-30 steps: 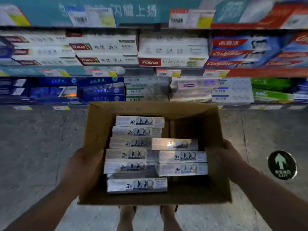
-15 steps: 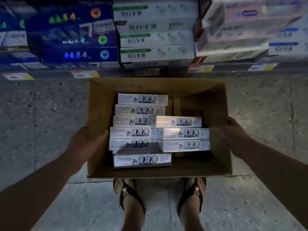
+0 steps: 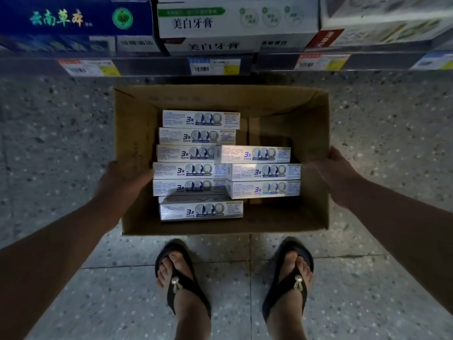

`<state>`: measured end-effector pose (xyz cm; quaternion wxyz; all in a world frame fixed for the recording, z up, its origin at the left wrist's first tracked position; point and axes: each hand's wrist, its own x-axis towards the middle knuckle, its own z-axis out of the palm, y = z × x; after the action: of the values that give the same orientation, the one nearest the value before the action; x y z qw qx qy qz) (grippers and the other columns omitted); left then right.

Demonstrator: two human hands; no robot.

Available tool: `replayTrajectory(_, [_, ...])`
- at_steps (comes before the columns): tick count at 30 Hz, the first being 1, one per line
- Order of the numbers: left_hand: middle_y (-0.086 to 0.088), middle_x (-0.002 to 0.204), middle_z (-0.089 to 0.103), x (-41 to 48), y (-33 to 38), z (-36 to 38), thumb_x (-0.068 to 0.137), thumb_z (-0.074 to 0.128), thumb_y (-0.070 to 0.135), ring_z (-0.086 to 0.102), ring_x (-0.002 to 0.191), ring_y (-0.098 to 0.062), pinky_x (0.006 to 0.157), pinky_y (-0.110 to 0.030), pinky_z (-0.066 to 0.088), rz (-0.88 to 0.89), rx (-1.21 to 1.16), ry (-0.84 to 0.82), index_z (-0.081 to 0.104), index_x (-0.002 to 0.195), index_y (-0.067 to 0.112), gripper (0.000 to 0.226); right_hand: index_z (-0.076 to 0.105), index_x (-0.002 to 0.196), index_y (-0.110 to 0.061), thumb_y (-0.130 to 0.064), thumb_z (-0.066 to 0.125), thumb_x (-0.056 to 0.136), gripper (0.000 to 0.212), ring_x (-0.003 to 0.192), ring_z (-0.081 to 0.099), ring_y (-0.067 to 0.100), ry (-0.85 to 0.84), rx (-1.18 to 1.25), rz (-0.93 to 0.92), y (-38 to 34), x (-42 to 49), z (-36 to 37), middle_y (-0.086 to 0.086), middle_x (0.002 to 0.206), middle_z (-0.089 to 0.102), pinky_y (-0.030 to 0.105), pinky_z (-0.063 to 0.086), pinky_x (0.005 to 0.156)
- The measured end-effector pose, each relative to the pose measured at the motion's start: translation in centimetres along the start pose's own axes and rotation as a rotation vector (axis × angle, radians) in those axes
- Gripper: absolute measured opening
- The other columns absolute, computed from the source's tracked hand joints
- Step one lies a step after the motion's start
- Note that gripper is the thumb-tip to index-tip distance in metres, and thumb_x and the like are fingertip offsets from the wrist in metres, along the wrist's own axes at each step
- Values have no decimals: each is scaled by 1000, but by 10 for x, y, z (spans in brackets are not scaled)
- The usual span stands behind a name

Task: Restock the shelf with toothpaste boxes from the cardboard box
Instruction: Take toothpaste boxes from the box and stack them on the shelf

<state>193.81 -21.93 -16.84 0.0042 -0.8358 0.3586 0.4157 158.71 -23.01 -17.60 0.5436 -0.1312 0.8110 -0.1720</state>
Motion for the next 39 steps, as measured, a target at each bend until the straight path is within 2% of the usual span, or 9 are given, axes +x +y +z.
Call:
replayTrajectory(4, [-23, 142, 34, -1, 5, -2, 81, 65, 34, 36, 128, -42, 102, -49, 35, 19, 86, -9, 23, 140, 9, 76, 46, 126, -13, -6, 68, 75, 56, 98, 59, 28, -4, -100, -21, -4, 0, 0, 8, 114, 61, 43, 50, 87])
replayTrajectory(6, [-17, 149, 24, -6, 10, -5, 77, 65, 42, 28, 134, -40, 106, -56, 32, 43, 171, 29, 16, 143, 17, 86, 38, 134, -11, -18, 70, 74, 68, 115, 53, 32, 133, -303, -107, -7, -2, -2, 13, 131, 52, 46, 46, 96])
replayTrajectory(9, [-12, 149, 25, -27, 16, -7, 77, 66, 34, 36, 128, -42, 100, -57, 38, 194, 230, 134, 20, 141, 21, 80, 38, 134, -9, -19, 65, 79, 62, 125, 42, 34, 312, -550, -589, -16, -24, 4, 17, 140, 38, 43, 40, 102])
replayTrajectory(11, [-13, 141, 40, -41, 19, 1, 79, 64, 27, 47, 118, -37, 93, -48, 44, 378, 230, 79, 36, 135, 20, 63, 48, 126, -8, -23, 60, 80, 50, 120, 47, 35, 172, -698, -842, -16, -30, 14, 18, 133, 46, 42, 43, 98])
replayTrajectory(15, [-5, 124, 57, -53, 18, 28, 80, 66, 32, 54, 112, -20, 88, -25, 39, 522, 211, -238, 54, 121, 15, 46, 41, 133, -22, -23, 62, 82, 56, 127, 40, 25, -296, -1015, -663, -12, -8, 41, 6, 141, 39, 35, 38, 103])
replayTrajectory(23, [-7, 118, 60, -35, 1, 45, 77, 71, 25, 56, 106, -20, 87, -26, 41, 545, 253, -212, 57, 119, 14, 45, 12, 146, -23, -30, 76, 71, 99, 136, 31, 28, -406, -1164, -423, -13, 47, 52, 7, 151, 28, 37, 32, 109])
replayTrajectory(28, [-7, 117, 62, -30, -13, 39, 73, 74, 24, 55, 101, -17, 85, -24, 38, 544, 272, -214, 58, 117, 13, 48, 26, 142, -23, -34, 80, 64, 95, 130, 34, 30, -362, -1227, -505, -8, 46, 51, 6, 143, 39, 39, 34, 104])
replayTrajectory(35, [-7, 128, 57, -27, -8, 33, 66, 80, 31, 53, 115, -23, 96, -34, 45, 580, 433, -301, 50, 126, 14, 70, 48, 127, -13, -22, 66, 80, 51, 120, 41, 31, -160, -990, -781, -5, 12, 42, 11, 128, 53, 34, 35, 93])
replayTrajectory(39, [-2, 149, 33, -16, -14, 42, 67, 74, 48, 31, 136, -20, 110, -39, 34, 491, 635, -432, 33, 139, 24, 86, 53, 121, -10, -23, 71, 75, 51, 112, 51, 33, -97, -890, -813, 1, 1, 28, 13, 119, 60, 38, 41, 93])
